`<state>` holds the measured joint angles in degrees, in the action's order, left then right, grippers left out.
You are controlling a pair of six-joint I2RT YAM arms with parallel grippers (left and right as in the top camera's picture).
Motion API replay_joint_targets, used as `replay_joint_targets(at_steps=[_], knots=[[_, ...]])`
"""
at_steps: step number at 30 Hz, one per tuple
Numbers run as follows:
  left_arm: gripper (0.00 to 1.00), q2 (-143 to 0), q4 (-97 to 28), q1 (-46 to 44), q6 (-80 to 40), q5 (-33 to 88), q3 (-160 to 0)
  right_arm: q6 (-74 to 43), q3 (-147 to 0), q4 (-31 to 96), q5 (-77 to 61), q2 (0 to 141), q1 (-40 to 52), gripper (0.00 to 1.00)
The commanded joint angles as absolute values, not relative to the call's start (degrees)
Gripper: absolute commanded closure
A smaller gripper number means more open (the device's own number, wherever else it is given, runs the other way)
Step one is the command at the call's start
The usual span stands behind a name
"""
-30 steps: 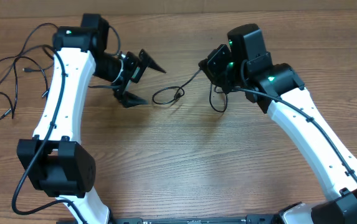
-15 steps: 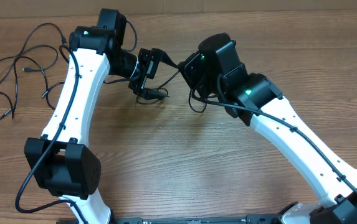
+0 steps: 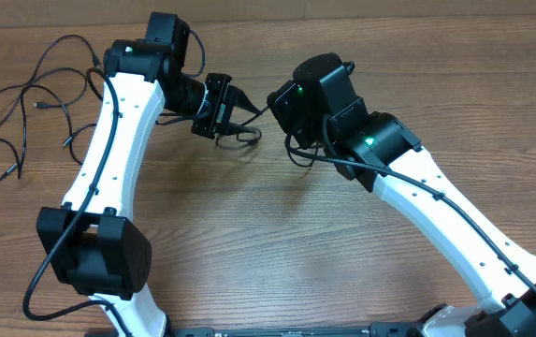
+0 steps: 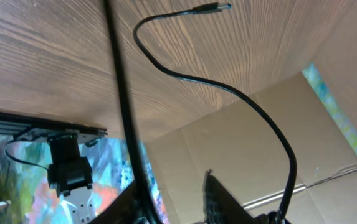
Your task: Untangle cables
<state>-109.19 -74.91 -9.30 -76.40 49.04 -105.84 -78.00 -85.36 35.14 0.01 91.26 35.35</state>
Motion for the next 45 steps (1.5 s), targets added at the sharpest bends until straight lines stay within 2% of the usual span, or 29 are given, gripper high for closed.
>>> replay_joint_targets(at_steps=[1,2,3,4,6,7,8,10,13,14,18,21,26,32,34,38,39,45], knots=[[0.82,-109.1,-74.7,-9.7,-77.4,48.0,-105.8,-78.2,-85.6,34.7,0.6,91.4,35.6,0.96],[0.89,-109.1,-74.7,-9.7,-77.4,48.0,-105.8,-78.1,-85.6,34.7,0.6,91.4,35.6,0.96],[0.90,-109.1,-74.7,-9.7,-77.4,48.0,-105.8,-78.0,-85.6,34.7,0.6,91.4,35.6,0.95],[0.96,-109.1,-74.7,-9.7,-77.4,47.9,-105.8,-78.0,-85.6,34.8,0.6,91.4,35.6,0.94],[0.96,-109.1,-74.6,-9.7,-77.4,47.4,-105.8,-77.2,-85.6,34.8,0.6,91.4,35.6,0.86],[0.96,-109.1,-74.6,-9.7,-77.3,46.9,-105.8,-76.1,-85.6,34.8,0.6,91.4,35.6,0.79],[0.96,-109.1,-74.6,-9.7,-77.3,45.5,-105.8,-74.5,-85.6,35.0,0.6,91.4,35.6,0.58],[0.96,-109.1,-74.6,-9.7,-76.6,43.3,-105.8,-72.4,-85.6,35.8,0.6,91.4,35.6,0.29],[0.96,-109.1,-74.6,-9.5,-72.5,39.2,-105.8,-69.1,-85.6,38.3,1.8,91.4,35.6,0.04],[0.96,-109.1,-74.6,-9.5,-70.2,38.4,-105.8,-67.9,-85.6,39.6,3.0,91.4,35.6,0.00],[0.96,-109.1,-74.9,-8.8,-56.0,38.5,-105.8,-60.1,-85.6,46.5,10.4,91.4,35.5,0.00],[0.96,-108.7,-77.0,-8.0,-49.8,37.7,-105.9,-59.5,-85.6,52.4,13.7,91.4,34.6,0.00],[0.96,-105.1,-81.7,-6.6,-46.9,30.2,-105.9,-59.4,-85.6,59.1,12.5,91.4,29.1,0.00],[0.96,-95.9,-85.3,-4.8,-43.5,16.8,-105.9,-52.9,-85.6,63.8,9.3,91.4,21.2,0.00],[0.96,-93.3,-87.5,-3.9,-43.4,10.0,-105.9,-51.9,-85.6,65.3,9.4,91.4,19.9,0.00],[0.96,-88.8,-93.3,-1.4,-41.8,-13.1,-105.9,-51.9,-85.6,67.3,9.3,91.4,18.6,0.00],[0.96,-88.0,-95.1,-0.3,-41.7,-15.6,-105.9,-52.0,-85.5,67.2,9.3,91.4,18.6,0.00],[0.96,-88.2,-94.2,6.4,-41.8,-13.6,-105.9,-51.7,-85.5,67.2,9.3,91.4,18.7,0.00]])
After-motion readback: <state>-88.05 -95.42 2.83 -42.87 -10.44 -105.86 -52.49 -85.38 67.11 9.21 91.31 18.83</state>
